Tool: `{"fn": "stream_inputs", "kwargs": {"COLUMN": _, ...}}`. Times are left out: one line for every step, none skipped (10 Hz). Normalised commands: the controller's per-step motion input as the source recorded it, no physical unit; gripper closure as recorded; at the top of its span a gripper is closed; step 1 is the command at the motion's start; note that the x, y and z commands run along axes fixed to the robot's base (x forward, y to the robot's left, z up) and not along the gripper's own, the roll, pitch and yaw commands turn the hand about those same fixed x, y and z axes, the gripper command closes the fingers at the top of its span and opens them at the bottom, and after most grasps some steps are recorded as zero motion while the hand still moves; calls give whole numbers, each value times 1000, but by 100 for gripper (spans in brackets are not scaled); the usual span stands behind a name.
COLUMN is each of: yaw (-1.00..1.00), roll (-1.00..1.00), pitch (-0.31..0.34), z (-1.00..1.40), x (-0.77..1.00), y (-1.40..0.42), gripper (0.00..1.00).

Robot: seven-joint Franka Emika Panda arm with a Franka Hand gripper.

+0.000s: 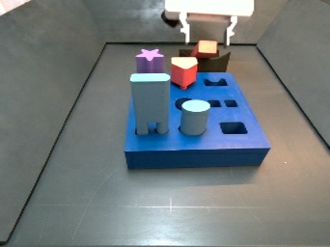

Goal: Pick up the rectangle object. Move up. Place the rectangle object on the fixture. Regrasp the rectangle object. Move to above the board. Insert the rectangle object.
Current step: Regrasp the rectangle object.

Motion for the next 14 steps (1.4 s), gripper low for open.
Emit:
{"fn": "stream_inputs", "kwargs": {"yaw": 31, "roll": 89, "pitch": 79, "z": 1000, "x": -21, "y": 7, "gripper": 0}}
{"fn": "stream_inputs", "kwargs": {"yaw": 6, "roll": 84, "pitch": 89, "z": 1000, "x": -31, "y": 6, "gripper": 0}}
{"fn": "stream_inputs", "kwargs": {"yaw": -11, "roll": 75, "pitch": 95, "z": 1000, "x": -32, "y": 9, "gripper": 0}}
{"fn": "stream_inputs", "kwargs": {"yaw": -21, "roll": 65, "pitch": 93, "z": 948, "x": -31, "y": 8, "gripper": 0}}
{"fn": "stream_inputs", "kwargs": {"yaw": -42, "roll": 48, "pitch": 81, "z": 631, "x": -27, "y": 13, "gripper": 0}}
{"fn": "stream_inputs", "kwargs": {"yaw": -49, "roll": 47, "pitch": 80, "z": 499, "x": -25, "y": 12, "gripper": 0}}
{"fn": "stream_inputs", "kwargs": {"yaw": -52, "roll": 45, "pitch": 73, "z": 247, "x": -15, "y": 10, "gripper": 0}}
{"fn": "stream_inputs", "kwargs": {"yaw": 4, "roll": 1000, "pitch": 38, "z": 720, "x": 180, "y": -755, "gripper": 0}}
{"fn": "stream_inputs", "kwargs": {"yaw": 5, "roll": 1000, "pitch": 36, "z": 618, "x": 166, "y": -700, "gripper": 0}}
{"fn": "stream_inputs", "kwargs": {"yaw": 4, "roll": 1000, "pitch": 33, "z": 531, "x": 108, "y": -607, "gripper": 0}}
{"fn": "stream_inputs", "kwargs": {"yaw": 4, "roll": 1000, "pitch": 26, "z": 285, "x": 17, "y": -343, "gripper": 0}}
{"fn": "stream_inputs", "kwargs": {"yaw": 4, "roll": 1000, "pitch": 22, "z": 109, "x": -6, "y": -163, "gripper": 0}}
{"fn": "stream_inputs", "kwargs": {"yaw": 3, "roll": 1000, "pitch": 20, "z": 51, "x": -10, "y": -73, "gripper": 0}}
{"fn": "stream_inputs", "kwargs": {"yaw": 3, "roll": 1000, "pitch": 19, "z": 46, "x": -14, "y": -59, "gripper": 0}}
